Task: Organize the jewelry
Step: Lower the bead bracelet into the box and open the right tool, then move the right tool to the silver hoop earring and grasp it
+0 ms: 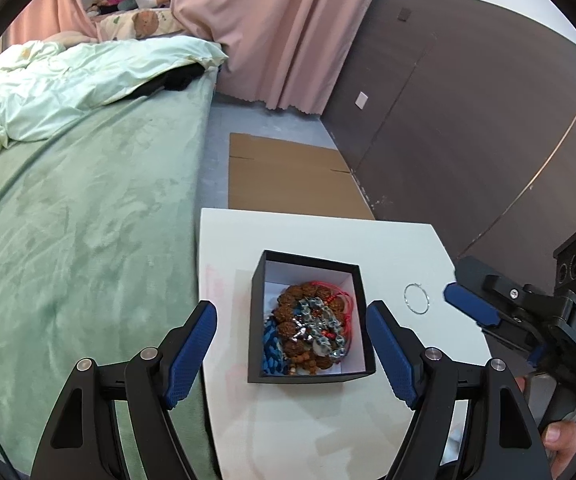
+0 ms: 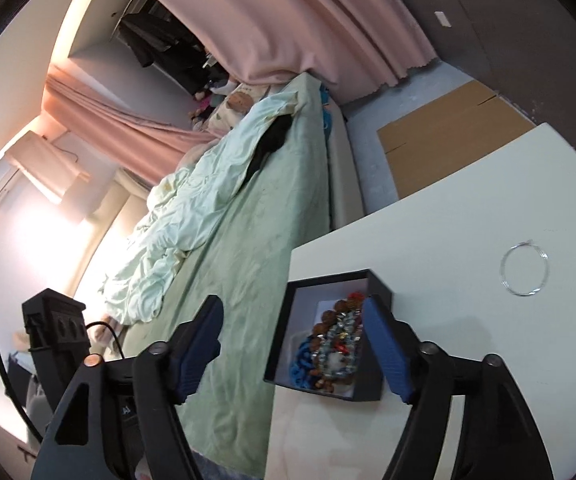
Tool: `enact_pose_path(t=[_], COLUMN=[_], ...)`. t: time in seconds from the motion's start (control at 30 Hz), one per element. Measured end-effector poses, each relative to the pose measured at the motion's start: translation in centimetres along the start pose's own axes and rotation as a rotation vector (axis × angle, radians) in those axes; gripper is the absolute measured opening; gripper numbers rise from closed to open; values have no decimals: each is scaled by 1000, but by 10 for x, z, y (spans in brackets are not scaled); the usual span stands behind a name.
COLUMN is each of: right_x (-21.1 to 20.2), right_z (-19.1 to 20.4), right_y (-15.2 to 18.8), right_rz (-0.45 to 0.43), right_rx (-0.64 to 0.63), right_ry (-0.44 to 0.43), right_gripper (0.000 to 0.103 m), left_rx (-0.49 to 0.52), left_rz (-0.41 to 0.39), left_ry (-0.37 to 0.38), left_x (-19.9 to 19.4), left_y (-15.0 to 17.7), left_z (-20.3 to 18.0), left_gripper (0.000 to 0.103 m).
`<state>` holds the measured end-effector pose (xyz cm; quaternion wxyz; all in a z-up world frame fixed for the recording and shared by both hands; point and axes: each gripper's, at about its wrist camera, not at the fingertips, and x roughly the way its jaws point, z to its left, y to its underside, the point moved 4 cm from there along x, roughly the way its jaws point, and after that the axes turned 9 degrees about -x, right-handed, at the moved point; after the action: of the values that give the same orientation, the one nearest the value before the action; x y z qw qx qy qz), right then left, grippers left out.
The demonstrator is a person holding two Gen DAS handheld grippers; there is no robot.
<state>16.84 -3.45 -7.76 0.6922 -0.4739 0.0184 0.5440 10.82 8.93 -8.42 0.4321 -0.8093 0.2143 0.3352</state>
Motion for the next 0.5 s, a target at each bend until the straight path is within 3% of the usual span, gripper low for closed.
enact_pose_path(t=[0.5], right_x=[-36], right_z=[-50], right_y=[-4], right_rz=[43], right_rx=[-106], right_ry=[226], right_gripper=[73], left_rx=[58], left_rz=[31], left_ry=[35], left_x=[14], left_y=[7], left_z=[-24], left_gripper=[79])
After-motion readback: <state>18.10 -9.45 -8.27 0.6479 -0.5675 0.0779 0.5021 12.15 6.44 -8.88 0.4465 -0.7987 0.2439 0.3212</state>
